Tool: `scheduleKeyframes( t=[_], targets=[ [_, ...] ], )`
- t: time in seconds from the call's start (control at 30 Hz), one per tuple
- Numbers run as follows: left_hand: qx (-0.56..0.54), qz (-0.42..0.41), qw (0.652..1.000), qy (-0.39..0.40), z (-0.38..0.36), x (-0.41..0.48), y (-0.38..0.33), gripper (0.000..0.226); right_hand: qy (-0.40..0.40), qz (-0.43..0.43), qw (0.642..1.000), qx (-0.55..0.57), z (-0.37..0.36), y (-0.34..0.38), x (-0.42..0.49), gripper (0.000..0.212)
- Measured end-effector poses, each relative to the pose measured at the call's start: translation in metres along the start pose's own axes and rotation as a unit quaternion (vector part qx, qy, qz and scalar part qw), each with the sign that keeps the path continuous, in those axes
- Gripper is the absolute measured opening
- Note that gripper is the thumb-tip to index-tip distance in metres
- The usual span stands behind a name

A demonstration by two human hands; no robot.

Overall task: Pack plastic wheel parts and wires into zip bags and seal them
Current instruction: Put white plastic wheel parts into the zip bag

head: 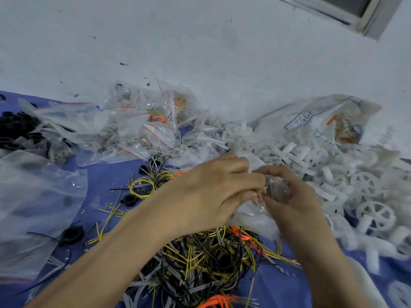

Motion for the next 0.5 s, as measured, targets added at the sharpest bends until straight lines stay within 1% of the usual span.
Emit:
scheduleKeyframes(
  t=[0.07, 0.17, 0.23, 0.27, 0.3, 0.33, 0.4, 0.43, 0.47, 0.5],
  targets=[
    [-0.005, 0.016, 0.999, -0.028, 0.01, -0.001, 0.005, 0.025, 0.07, -0.011, 0.995, -0.065, 0.0, 0.026, 0.01, 0.041],
    [0.009, 0.036, 0.993, -0.111, 0.031, -0.005, 0.012, 0.024, 0.112, 0.02, 0.989, -0.092, 0.003, 0.071, 0.023, 0.053],
    [0.022, 0.042, 0.987, -0.156, 0.042, -0.007, 0.013, 0.023, 0.132, 0.054, 0.979, -0.148, 0.001, 0.092, 0.027, 0.053],
    [0.026, 0.042, 0.984, -0.171, 0.046, -0.009, 0.013, 0.023, 0.131, 0.07, 0.972, -0.182, 0.0, 0.097, 0.028, 0.051],
    [0.028, 0.042, 0.982, -0.184, 0.05, -0.01, 0.013, 0.023, 0.111, 0.095, 0.966, -0.213, 0.002, 0.101, 0.029, 0.048],
    [0.03, 0.043, 0.979, -0.197, 0.055, -0.012, 0.012, 0.022, 0.073, 0.13, 0.96, -0.239, 0.005, 0.106, 0.029, 0.047],
    [0.036, 0.048, 0.973, -0.221, 0.065, -0.014, 0.012, 0.022, -0.017, 0.211, 0.933, -0.292, 0.01, 0.118, 0.027, 0.044],
    [0.04, 0.049, 0.971, -0.23, 0.069, -0.015, 0.012, 0.022, -0.03, 0.234, 0.918, -0.318, 0.008, 0.121, 0.026, 0.042],
    [0.043, 0.048, 0.97, -0.234, 0.071, -0.016, 0.012, 0.021, -0.013, 0.233, 0.916, -0.325, 0.006, 0.121, 0.027, 0.039],
    [0.045, 0.049, 0.97, -0.232, 0.073, -0.016, 0.013, 0.021, 0.019, 0.208, 0.932, -0.295, 0.008, 0.117, 0.032, 0.037]
  ],
)
Point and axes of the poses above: each hand's wrist, its own x-axis towards the middle knuckle, its own z-axis out of the back of the hand, y = z × x, the point moved 6 cm from there along x, towards the middle knuckle, and after that the axes turned 15 degrees about x, right-handed, at the moved point
